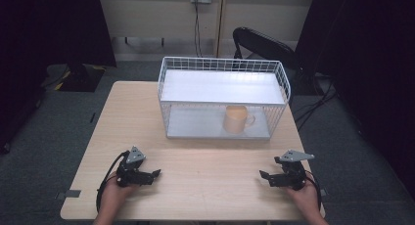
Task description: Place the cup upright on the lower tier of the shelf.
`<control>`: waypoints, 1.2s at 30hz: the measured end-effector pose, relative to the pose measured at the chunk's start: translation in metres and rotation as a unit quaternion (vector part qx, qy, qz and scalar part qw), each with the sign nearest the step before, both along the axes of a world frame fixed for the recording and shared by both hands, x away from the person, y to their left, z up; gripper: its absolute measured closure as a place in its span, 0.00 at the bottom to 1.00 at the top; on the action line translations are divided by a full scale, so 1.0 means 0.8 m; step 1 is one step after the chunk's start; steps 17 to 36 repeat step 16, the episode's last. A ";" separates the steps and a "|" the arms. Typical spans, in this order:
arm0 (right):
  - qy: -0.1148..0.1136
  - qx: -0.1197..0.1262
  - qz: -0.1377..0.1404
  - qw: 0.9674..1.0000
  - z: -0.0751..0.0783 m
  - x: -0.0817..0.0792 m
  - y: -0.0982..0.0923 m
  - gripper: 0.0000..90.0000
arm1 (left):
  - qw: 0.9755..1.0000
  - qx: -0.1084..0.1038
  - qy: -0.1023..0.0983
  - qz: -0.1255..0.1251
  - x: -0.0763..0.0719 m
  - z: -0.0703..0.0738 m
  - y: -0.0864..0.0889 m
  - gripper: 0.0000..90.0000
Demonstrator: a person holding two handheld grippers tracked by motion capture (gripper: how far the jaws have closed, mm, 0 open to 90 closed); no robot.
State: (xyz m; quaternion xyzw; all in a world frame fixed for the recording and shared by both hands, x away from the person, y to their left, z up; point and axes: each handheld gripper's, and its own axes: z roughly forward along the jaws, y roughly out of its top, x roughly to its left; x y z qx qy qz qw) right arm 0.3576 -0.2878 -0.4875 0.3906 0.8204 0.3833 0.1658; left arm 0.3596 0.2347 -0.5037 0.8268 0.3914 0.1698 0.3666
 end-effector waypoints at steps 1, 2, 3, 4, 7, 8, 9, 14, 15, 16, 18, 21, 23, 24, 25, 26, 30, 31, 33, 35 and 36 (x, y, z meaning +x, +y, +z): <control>0.000 0.000 0.000 1.000 0.000 0.000 0.000 0.15 | 1.000 0.000 0.000 0.000 0.000 0.000 0.000 0.15; -0.001 -0.005 0.003 1.000 -0.001 -0.001 0.001 0.15 | 1.000 0.000 0.000 0.000 0.000 0.000 0.000 0.15; -0.001 -0.005 0.003 1.000 -0.001 -0.001 0.001 0.15 | 1.000 0.000 0.000 0.000 0.000 0.000 0.000 0.15; -0.003 -0.008 0.005 1.000 -0.002 -0.001 0.002 0.15 | 1.000 0.000 0.000 0.000 0.000 0.000 0.000 0.15; -0.004 -0.013 0.005 1.000 -0.003 -0.001 0.003 0.15 | 1.000 0.000 0.000 0.000 0.000 0.000 0.000 0.15; -0.005 -0.015 0.007 1.000 -0.004 -0.001 0.004 0.15 | 1.000 0.000 0.000 0.001 0.000 0.000 0.000 0.15; -0.003 -0.018 0.008 1.000 -0.005 -0.002 0.004 0.15 | 1.000 0.000 0.000 0.001 0.000 0.000 0.000 0.15; 0.001 -0.022 0.006 1.000 -0.007 0.000 0.004 0.15 | 1.000 0.000 0.000 0.001 -0.001 0.000 0.000 0.15; 0.000 -0.023 0.003 1.000 -0.007 0.000 0.004 0.15 | 1.000 0.000 0.000 0.001 -0.001 0.000 0.000 0.15; -0.002 -0.022 -0.001 1.000 -0.007 0.002 0.006 0.15 | 1.000 -0.001 0.000 0.001 -0.001 0.000 -0.001 0.15; -0.002 -0.022 -0.001 1.000 -0.007 0.002 0.006 0.15 | 1.000 -0.001 0.000 0.001 -0.001 0.000 -0.001 0.15; -0.002 -0.022 -0.001 1.000 -0.007 0.002 0.006 0.15 | 1.000 -0.001 0.000 0.001 -0.001 0.000 -0.001 0.15; -0.002 -0.022 -0.001 1.000 -0.007 0.002 0.006 0.15 | 1.000 -0.001 0.000 0.001 -0.001 0.000 -0.001 0.15; -0.002 -0.022 -0.001 1.000 -0.007 0.002 0.006 0.15 | 1.000 -0.001 0.000 0.001 -0.001 0.000 -0.001 0.15; -0.002 -0.022 -0.001 1.000 -0.007 0.002 0.006 0.15 | 1.000 -0.001 0.000 0.001 -0.001 0.000 -0.001 0.15; -0.002 -0.022 -0.001 1.000 -0.007 0.002 0.006 0.15 | 1.000 -0.001 0.000 0.001 -0.001 0.000 -0.001 0.15; -0.002 -0.022 -0.001 1.000 -0.007 0.002 0.006 0.15 | 1.000 -0.001 0.000 0.001 -0.001 0.000 -0.001 0.15; -0.002 -0.022 -0.001 1.000 -0.007 0.002 0.006 0.15 | 1.000 -0.001 0.000 0.001 -0.001 0.000 -0.001 0.15; -0.002 -0.022 -0.001 1.000 -0.007 0.002 0.006 0.15 | 1.000 -0.001 0.000 0.001 -0.001 0.000 -0.001 0.15; -0.002 -0.022 -0.001 1.000 -0.007 0.002 0.006 0.15 | 1.000 -0.001 0.000 0.001 -0.001 0.000 -0.001 0.15; -0.002 -0.022 -0.001 1.000 -0.007 0.002 0.006 0.15 | 1.000 -0.001 0.000 0.001 -0.001 0.000 -0.001 0.15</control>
